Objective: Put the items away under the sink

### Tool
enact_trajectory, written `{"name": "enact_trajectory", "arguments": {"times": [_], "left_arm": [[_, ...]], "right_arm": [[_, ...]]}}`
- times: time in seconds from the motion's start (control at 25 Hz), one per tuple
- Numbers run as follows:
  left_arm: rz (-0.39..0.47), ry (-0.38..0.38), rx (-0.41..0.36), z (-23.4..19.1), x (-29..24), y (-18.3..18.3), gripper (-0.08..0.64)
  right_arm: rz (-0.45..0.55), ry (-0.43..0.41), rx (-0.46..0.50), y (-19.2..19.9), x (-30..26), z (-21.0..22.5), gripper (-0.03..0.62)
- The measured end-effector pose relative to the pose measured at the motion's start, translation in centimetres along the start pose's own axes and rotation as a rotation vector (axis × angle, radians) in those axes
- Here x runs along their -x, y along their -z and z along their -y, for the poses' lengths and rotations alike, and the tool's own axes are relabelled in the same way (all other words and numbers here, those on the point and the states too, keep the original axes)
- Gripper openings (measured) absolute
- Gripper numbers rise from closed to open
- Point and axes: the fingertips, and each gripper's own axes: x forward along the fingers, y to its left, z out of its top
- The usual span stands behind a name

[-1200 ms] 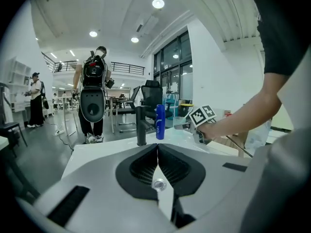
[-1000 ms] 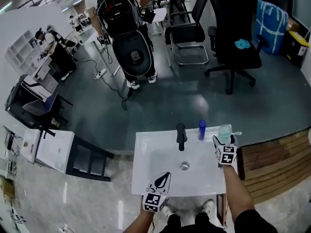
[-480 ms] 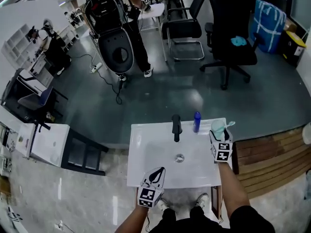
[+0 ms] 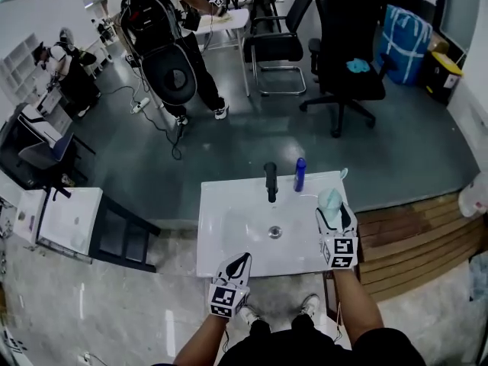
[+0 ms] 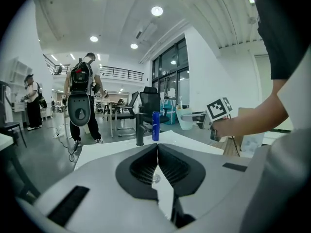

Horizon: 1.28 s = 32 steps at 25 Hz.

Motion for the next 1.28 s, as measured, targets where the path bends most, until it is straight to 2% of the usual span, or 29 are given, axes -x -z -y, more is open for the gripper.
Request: {"name": "enact_trajectory", "arguments": {"times": [0.24,0.36,0.52,0.76,1.0,1.28], "left_arm": [[0.05,0.063,-0.027,0.3,2.7,-1.1,0.021],[0.074,0.102,-0.048,1.0,3.6,-1.7,0.021],[0.102,0.122,-0.05,2.1,5.0,-2.5,0.021],[0.147,0.075,-0.005,4.2,7.8,-2.8,0.021],[0.185,-0.01,0.03,8.9,10.6,-3.8,0.021],[0.188,-0.088,0.08,13.5,13.3,-2.4,0.021]], "right_arm": [[0.215,-0.007,-0.008,-7.0,6.0,-4.7,0.328],[0.258,0.012,0.0,-9.0,8.5,-6.3,0.328],[0.26,0.024,-0.004,-9.6,11.7,-7.3,0.328],[0.249,0.001,-0.015,-9.3,17.2,-8.3,0.328],[0.252,-0.085,0.007,-8.7,22.1,-7.9,0.328],[0.263,-0.165,0.011,-7.0,26.6,-7.1,0.328]]}}
